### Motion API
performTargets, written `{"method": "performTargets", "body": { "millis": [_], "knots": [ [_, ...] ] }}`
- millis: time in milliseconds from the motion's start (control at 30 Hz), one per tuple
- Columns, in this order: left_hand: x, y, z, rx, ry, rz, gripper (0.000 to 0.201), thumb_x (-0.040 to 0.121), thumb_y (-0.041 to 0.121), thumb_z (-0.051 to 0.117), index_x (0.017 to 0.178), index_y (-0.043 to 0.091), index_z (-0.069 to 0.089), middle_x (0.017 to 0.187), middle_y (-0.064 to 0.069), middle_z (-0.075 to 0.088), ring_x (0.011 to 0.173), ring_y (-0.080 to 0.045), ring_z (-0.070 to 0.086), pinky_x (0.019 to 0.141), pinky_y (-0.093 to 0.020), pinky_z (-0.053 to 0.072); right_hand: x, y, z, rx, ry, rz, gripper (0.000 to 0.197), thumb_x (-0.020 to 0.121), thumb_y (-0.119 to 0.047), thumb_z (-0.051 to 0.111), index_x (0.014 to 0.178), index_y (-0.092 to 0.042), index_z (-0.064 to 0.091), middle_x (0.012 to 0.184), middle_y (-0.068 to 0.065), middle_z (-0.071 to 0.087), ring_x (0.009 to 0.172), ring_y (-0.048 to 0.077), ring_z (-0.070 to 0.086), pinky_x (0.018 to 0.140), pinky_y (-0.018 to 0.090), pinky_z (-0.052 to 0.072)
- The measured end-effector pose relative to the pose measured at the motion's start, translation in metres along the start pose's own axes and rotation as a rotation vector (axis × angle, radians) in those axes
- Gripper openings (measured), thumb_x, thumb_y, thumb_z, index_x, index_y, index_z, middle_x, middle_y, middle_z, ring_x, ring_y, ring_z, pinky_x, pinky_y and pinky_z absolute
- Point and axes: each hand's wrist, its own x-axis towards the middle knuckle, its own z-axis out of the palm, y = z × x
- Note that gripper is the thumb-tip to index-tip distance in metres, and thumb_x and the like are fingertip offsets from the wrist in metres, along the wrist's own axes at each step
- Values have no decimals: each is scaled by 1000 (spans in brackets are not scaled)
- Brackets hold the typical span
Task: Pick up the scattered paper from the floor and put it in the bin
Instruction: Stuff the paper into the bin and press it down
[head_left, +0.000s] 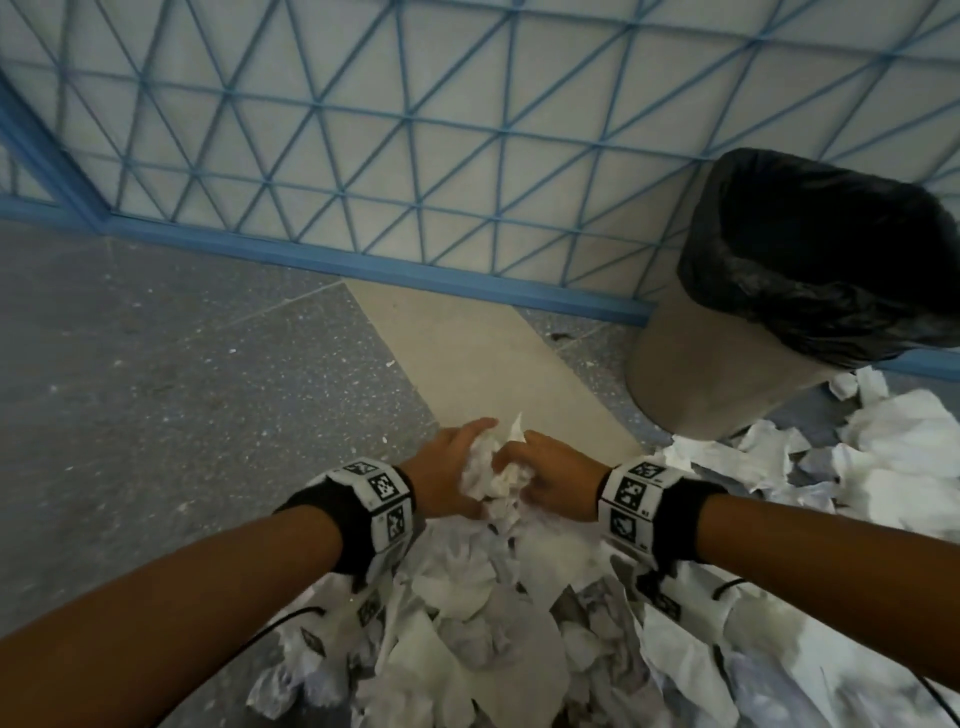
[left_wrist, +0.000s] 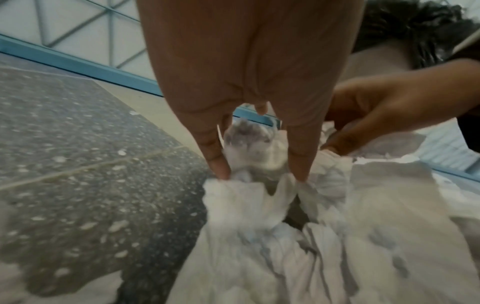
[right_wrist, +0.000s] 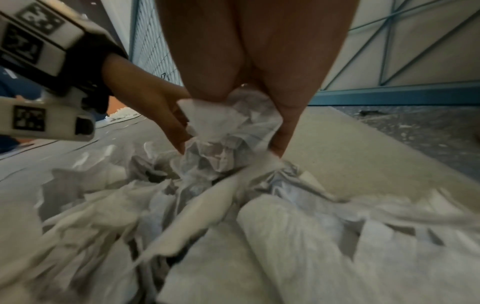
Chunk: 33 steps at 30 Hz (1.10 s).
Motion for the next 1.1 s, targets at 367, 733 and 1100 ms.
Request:
{"method": "performTargets", "body": {
  "millis": [367,733,1100],
  "knots": [
    [10,-17,21,569,-210,-7,60,89,38,52,142,31,26,154,-7,14,139,-35,20,112,-47,32,-32,34,-3,-445,-421,163,86,71,-50,71,139,-45,20,157,-1,-14,140,44,-15,112,63,10],
    [16,18,-21,453,-118,2,31,85,9,60,116,6,59,125,-17,58,116,-31,55,93,-33,42,-33,20,-40,-194,150,73,26,85,-1,54,109,-7,63,122,18,52,113,32,53,95,33,40],
    [-4,146,-191,-122,-182,218,51,40,16,76,89,10,63,86,-6,69,63,-2,66,58,-14,55,-123,-11,-189,316,635,-8,18,77,7,66,92,-3,66,85,4,65,70,-1,57,62,2,42]
  ]
}}
